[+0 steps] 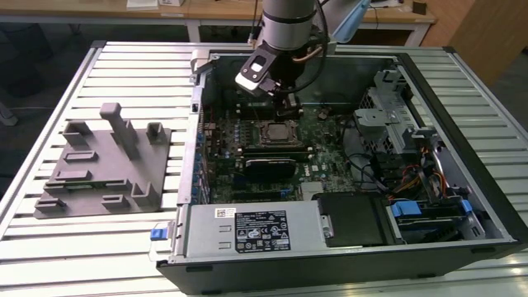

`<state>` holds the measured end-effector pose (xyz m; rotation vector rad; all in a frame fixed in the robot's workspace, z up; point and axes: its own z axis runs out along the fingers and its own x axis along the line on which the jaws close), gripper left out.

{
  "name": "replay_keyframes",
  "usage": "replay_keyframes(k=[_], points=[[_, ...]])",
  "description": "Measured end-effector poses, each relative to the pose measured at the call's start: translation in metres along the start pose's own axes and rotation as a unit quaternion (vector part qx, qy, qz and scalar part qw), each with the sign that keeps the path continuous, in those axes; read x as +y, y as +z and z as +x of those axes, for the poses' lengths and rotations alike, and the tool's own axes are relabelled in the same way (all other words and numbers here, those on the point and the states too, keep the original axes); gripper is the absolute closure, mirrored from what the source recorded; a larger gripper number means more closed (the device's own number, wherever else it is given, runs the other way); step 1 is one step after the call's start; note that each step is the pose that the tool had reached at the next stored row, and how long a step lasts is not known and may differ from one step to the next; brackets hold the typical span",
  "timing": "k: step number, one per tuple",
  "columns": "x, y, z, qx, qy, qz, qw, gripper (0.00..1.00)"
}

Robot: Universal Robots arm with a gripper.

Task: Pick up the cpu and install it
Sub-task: 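Install the first cpu locking lever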

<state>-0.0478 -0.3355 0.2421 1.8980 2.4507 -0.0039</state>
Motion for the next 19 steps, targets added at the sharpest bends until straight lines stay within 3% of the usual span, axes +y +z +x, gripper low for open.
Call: replay_keyframes(k=[3,6,9,14,19], points=[[0.0000,0.0000,0.0000,0.0007,-0.027,-0.0009,0.9996,0.89],[0.0000,0.0001,0.0000,0.0013,-0.055,-0.0019,0.9985,0.89],[0.0000,0.0001,0.0000,0.0020,-0.083,-0.0029,0.9965,0.89],[0.0000,0.0002,0.0000,0.0024,-0.125,-0.0041,0.9921,0.89],[-0.0002,0.0005,0.0000,0.0015,-0.150,-0.0042,0.9886,0.89]])
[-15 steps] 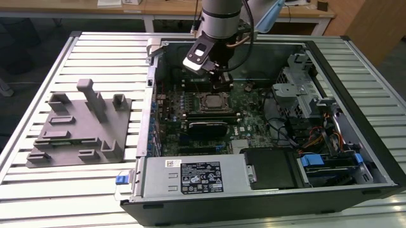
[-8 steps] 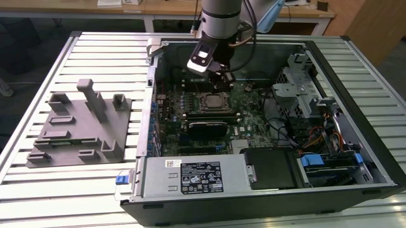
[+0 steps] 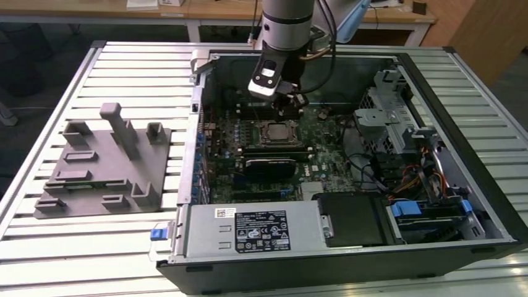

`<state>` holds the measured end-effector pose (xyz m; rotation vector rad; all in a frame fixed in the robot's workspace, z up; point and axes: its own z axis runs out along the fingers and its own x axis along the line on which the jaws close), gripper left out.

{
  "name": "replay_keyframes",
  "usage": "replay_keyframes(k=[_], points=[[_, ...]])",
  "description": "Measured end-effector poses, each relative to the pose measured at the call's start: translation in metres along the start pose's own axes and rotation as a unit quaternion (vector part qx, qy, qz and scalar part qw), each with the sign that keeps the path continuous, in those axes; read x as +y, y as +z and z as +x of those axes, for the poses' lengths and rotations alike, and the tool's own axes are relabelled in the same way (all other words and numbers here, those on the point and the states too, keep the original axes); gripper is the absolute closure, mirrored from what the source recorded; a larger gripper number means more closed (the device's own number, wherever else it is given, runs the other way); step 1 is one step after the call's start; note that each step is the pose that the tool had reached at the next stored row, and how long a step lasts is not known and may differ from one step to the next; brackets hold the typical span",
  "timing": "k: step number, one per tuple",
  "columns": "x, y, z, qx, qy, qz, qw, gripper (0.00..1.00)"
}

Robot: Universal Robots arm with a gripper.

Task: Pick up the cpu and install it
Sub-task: 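Install the first cpu locking lever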

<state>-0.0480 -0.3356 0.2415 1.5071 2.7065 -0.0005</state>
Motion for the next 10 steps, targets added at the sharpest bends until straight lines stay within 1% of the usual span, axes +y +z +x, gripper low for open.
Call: replay_keyframes(k=[3,5,8,10], points=[[-0.0002,0.0001,0.0001,-0.0012,-0.018,0.0007,0.9998,0.89],[-0.0002,0.0001,0.0001,-0.0012,-0.035,0.0004,0.9994,0.89],[-0.0002,0.0001,0.0001,-0.0008,-0.063,-0.0005,0.9980,0.89],[-0.0002,0.0002,0.0001,-0.0004,-0.081,-0.0013,0.9967,0.89]])
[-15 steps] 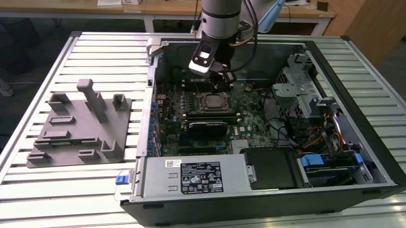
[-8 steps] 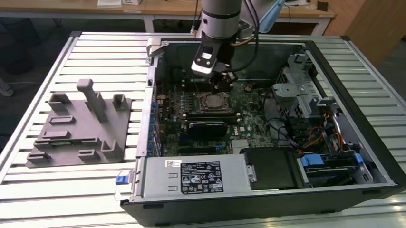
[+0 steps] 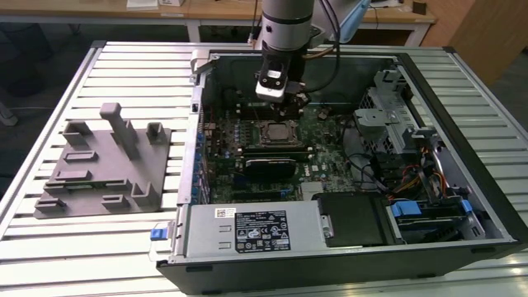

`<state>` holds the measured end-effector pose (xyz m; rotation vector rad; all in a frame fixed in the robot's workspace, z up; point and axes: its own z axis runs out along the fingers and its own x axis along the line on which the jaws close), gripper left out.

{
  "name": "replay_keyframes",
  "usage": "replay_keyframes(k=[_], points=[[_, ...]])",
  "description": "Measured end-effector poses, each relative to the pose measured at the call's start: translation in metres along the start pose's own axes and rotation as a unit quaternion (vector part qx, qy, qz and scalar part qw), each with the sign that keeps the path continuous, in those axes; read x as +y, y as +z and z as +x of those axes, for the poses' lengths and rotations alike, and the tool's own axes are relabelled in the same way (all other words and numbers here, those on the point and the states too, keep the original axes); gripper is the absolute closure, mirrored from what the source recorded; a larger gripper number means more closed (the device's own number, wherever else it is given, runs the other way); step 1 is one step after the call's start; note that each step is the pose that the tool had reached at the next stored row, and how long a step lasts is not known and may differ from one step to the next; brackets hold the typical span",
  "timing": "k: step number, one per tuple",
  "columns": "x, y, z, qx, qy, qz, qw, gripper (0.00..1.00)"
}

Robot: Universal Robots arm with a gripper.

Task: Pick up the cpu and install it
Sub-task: 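Install the first cpu locking lever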

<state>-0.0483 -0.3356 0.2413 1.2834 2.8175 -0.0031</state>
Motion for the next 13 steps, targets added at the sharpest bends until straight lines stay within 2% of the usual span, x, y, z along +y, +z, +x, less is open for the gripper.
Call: replay_keyframes(k=[3,5,8,11,13], points=[[0.0000,0.0002,0.0000,0.0005,-0.027,-0.0012,0.9996,0.89],[0.0000,0.0002,0.0000,0.0008,-0.046,-0.0019,0.9990,0.89],[0.0000,0.0004,0.0000,0.0012,-0.073,-0.0031,0.9974,0.89],[0.0000,0.0004,0.0000,0.0017,-0.099,-0.0042,0.9950,0.89],[0.0000,-0.0004,0.0000,0.0018,-0.107,-0.0045,0.9942,0.89]])
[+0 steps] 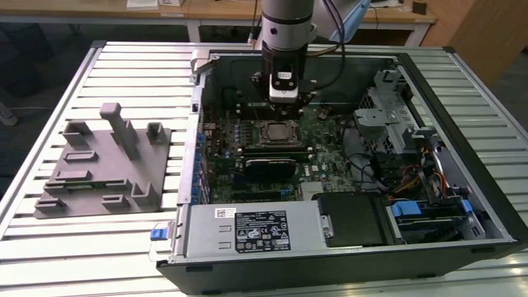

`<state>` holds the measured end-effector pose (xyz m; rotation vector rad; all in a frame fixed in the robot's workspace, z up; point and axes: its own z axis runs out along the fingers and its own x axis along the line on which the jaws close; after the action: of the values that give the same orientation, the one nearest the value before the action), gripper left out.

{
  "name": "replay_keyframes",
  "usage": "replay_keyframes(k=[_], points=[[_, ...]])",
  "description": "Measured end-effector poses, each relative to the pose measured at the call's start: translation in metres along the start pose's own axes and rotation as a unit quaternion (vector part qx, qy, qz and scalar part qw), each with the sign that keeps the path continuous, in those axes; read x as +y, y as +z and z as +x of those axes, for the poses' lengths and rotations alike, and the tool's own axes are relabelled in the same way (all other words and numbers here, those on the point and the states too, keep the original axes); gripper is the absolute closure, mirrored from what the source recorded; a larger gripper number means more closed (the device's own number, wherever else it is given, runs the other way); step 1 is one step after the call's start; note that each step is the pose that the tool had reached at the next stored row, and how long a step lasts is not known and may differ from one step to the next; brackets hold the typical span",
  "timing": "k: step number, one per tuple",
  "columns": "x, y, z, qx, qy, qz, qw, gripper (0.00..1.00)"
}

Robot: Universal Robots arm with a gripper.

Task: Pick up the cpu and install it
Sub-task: 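Install the first cpu locking lever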

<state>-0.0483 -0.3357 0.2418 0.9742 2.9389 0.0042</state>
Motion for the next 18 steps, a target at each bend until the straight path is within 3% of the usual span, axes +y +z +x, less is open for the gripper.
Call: replay_keyframes(k=[4,10,14,18], points=[[0.0001,-0.0041,-0.0001,0.0001,-0.008,-0.0004,1.0000,0.89],[0.0000,-0.0042,0.0000,0.0010,-0.060,-0.0026,0.9982,0.89],[0.0000,-0.0042,0.0000,0.0016,-0.096,-0.0042,0.9953,0.89],[0.0000,-0.0042,0.0000,0.0022,-0.132,-0.0057,0.9912,0.89]])
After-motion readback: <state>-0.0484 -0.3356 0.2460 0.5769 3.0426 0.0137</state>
